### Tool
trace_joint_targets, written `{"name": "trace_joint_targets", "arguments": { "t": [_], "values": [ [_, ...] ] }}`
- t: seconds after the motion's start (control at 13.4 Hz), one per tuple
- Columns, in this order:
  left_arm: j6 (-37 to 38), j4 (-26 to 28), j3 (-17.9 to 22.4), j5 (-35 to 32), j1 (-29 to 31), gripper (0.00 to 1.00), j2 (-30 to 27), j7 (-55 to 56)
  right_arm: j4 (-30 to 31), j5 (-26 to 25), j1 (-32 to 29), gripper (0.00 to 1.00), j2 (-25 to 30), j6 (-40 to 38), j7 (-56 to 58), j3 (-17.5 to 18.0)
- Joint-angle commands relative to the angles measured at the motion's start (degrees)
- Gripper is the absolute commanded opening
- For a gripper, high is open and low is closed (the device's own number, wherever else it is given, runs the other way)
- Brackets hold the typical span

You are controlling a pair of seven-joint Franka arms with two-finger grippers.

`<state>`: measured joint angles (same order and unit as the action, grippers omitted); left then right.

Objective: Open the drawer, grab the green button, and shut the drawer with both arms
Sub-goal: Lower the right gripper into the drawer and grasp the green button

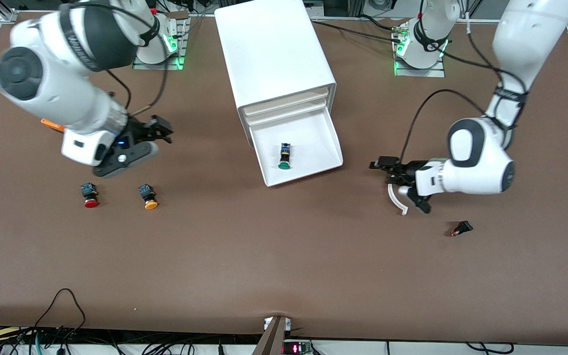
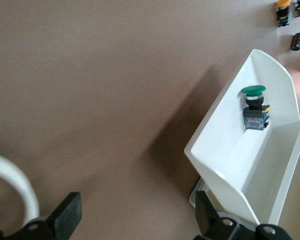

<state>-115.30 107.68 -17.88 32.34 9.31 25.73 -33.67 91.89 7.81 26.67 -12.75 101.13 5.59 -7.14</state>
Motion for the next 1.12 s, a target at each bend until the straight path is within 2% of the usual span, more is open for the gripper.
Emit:
{"name": "trace_joint_targets", "arguments": {
  "t": [0.0,0.15,0.3,0.45,0.67,0.89,0.97,1.04],
  "values": [
    [4.1,1.49,-0.05,-11.45,1.58,1.0,-7.26,6.58,-1.54,0.71,5.04,1.0,-2.89,3.26,-8.99,-0.6],
    [7.09,1.4,-0.14,-20.35,3.51,1.0,-11.3,8.62,-1.54,0.54,9.43,1.0,-5.69,7.22,-16.54,-0.6],
    [10.52,-0.17,-0.14,-25.11,6.06,1.0,-13.68,8.71,-1.8,0.36,13.56,1.0,-9.03,12.22,-23.93,-0.6],
    [14.56,-3.07,-0.14,-27.93,7.12,1.0,-14.74,9.24,-5.73,0.45,16.38,1.0,-13.85,15.23,-31.57,-0.6],
    [23.86,-12.72,-0.23,-32.24,7.21,1.0,-14.75,9.33,-11.8,0.01,20.95,0.99,-21.15,15.41,-42.04,-0.77],
    [28.19,-19.42,0.04,-36.45,7.3,1.0,-14.84,10.29,-13.14,-0.87,24.12,0.97,-24.86,17.78,-47.07,-0.86],
    [29.59,-21.35,0.65,-37.69,7.3,1.0,-15.18,11.95,-13.14,-1.13,24.56,0.95,-25.48,18.04,-48.12,-0.86],
    [31.0,-22.76,3.18,-37.87,6.26,1.0,-15.54,13.79,-13.14,-1.22,25.35,0.92,-26.0,18.83,-49.0,-0.86]
  ]
}}
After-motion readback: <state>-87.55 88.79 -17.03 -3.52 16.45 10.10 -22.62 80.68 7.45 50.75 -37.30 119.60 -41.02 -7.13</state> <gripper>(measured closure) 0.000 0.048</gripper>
